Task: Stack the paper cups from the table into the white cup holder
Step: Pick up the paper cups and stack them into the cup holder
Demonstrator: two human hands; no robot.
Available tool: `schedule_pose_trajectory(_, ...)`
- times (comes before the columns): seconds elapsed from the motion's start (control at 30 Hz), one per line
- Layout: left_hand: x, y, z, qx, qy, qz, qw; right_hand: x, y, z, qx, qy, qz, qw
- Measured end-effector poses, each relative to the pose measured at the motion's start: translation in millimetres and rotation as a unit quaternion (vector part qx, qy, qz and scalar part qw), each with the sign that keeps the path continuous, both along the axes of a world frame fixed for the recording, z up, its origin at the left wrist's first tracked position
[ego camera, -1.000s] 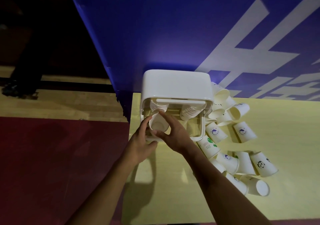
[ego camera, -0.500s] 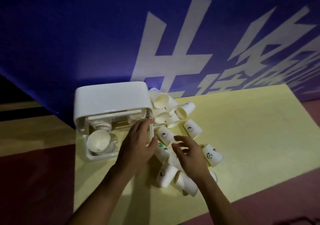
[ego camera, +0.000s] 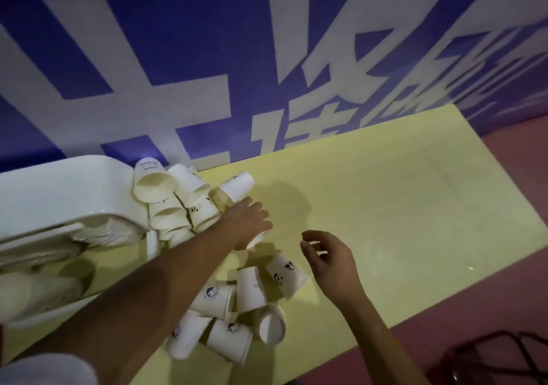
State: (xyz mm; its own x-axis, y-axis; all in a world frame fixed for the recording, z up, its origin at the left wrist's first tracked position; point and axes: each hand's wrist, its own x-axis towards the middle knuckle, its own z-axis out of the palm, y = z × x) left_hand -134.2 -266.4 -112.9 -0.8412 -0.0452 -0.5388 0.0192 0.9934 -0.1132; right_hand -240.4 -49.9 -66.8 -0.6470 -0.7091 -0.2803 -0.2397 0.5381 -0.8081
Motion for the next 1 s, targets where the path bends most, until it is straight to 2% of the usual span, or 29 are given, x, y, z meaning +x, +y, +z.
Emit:
schedule_pose_trajectory(0.13, -1.9, -5.9, 0.2, 0.052, 0.008, 0.019, 0.998, -34.0, -6.1, -12.1, 0.016, -0.018, 0.005, 1.000)
schedule_pose_trajectory(0.2, 5.6, -5.1, 8.8, 0.159, 0.075, 0.131, 0.976, -45.2, -22.9, -14.3, 0.029, -0.014, 0.021, 0.999)
schedule_pose_trajectory(0.23, 11.6, -2.5, 15.8, 0.229, 0.128, 0.221, 0.939, -50.3, -34.5, -14.7, 0.035, 0.000, 0.037, 0.999)
schedule_pose_trajectory(0.27, 19.7, 1.1, 26.5, 0.292, 0.179, 0.316, 0.885, -54.4, -48.5, -15.3, 0.036, 0.017, 0.060, 0.997)
schedule_pose_trajectory(0.33, 41.2, 11.6, 46.9, 0.372, 0.261, 0.477, 0.752, -58.7, -80.8, -17.4, 0.029, 0.049, 0.126, 0.990)
schedule_pose_trajectory(0.43, 83.2, 29.5, 60.3, 0.428, 0.377, 0.597, 0.564, -51.3, -138.8, -26.1, 0.034, 0.127, 0.274, 0.953)
schedule_pose_trajectory(0.5, 106.6, 40.1, 65.4, 0.451, 0.422, 0.624, 0.479, -37.0, -173.8, -31.6, 0.054, 0.197, 0.367, 0.907)
schedule_pose_trajectory(0.57, 123.0, 47.4, 67.3, 0.454, 0.446, 0.644, 0.425, -21.1, -200.4, -40.8, 0.071, 0.258, 0.441, 0.856)
schedule_pose_trajectory(0.7, 142.3, 51.0, 71.9, 0.433, 0.488, 0.659, 0.374, -2.4, -224.9, -64.5, 0.124, 0.351, 0.531, 0.762)
schedule_pose_trajectory(0.77, 151.7, 52.4, 72.6, 0.435, 0.495, 0.660, 0.361, 1.0, -228.2, -69.2, 0.127, 0.371, 0.532, 0.751)
schedule_pose_trajectory(0.9, 170.6, 58.0, 73.1, 0.442, 0.501, 0.658, 0.349, 1.3, -225.1, -61.7, 0.112, 0.372, 0.510, 0.768)
schedule_pose_trajectory(0.97, 185.7, 60.0, 75.4, 0.440, 0.498, 0.656, 0.357, 1.7, -213.3, -49.2, 0.104, 0.340, 0.472, 0.807)
schedule_pose_trajectory(1.0, 193.0, 60.8, 76.4, 0.434, 0.496, 0.655, 0.370, 0.2, -204.1, -43.0, 0.091, 0.314, 0.435, 0.839)
